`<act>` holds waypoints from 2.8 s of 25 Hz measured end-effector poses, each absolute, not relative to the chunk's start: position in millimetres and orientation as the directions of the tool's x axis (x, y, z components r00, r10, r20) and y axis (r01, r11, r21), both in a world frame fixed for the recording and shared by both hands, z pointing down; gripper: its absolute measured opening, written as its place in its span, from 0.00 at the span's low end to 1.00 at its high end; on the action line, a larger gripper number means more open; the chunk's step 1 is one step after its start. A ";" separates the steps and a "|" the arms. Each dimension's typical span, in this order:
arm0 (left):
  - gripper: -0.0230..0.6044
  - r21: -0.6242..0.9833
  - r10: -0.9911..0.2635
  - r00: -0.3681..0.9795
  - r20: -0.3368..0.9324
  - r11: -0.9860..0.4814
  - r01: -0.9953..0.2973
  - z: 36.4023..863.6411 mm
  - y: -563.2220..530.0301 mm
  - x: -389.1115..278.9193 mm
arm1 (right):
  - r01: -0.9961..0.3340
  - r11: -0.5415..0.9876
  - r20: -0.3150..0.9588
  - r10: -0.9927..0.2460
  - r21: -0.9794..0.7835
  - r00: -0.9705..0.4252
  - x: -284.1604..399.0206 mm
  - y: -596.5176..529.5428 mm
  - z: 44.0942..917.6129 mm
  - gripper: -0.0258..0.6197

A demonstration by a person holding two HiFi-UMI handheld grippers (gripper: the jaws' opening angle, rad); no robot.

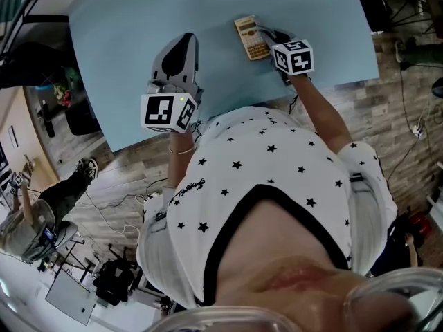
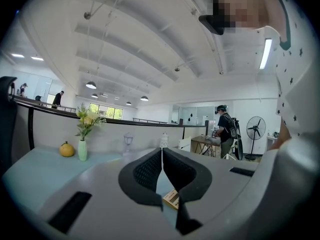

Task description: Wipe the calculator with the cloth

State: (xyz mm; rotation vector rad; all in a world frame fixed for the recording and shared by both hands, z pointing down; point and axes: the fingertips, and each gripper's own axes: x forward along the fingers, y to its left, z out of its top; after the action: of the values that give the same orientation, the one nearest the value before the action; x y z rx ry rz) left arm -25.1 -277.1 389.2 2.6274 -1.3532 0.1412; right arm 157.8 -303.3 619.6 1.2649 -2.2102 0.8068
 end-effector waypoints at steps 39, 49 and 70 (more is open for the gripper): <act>0.09 0.135 -0.717 0.675 0.175 -0.661 -0.738 396.2 -281.7 9.4 | -0.868 0.371 0.621 -0.607 -0.330 -0.496 148.6 -263.1 614.4 0.11; 0.09 0.138 -0.695 0.698 0.176 -0.684 -0.716 396.6 -282.1 23.5 | -0.891 0.308 0.637 -0.624 -0.333 -0.453 171.4 -254.5 621.3 0.11; 0.09 0.126 -0.731 0.660 0.174 -0.648 -0.751 395.7 -282.0 3.9 | -0.909 0.296 0.527 -0.743 -0.295 -0.413 196.0 -298.7 573.1 0.11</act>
State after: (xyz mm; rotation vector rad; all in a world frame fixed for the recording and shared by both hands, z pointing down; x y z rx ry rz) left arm 3.9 -282.0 395.7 2.6888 -1.2139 0.1591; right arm 196.0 -298.7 573.1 1.5014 -2.2779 0.8148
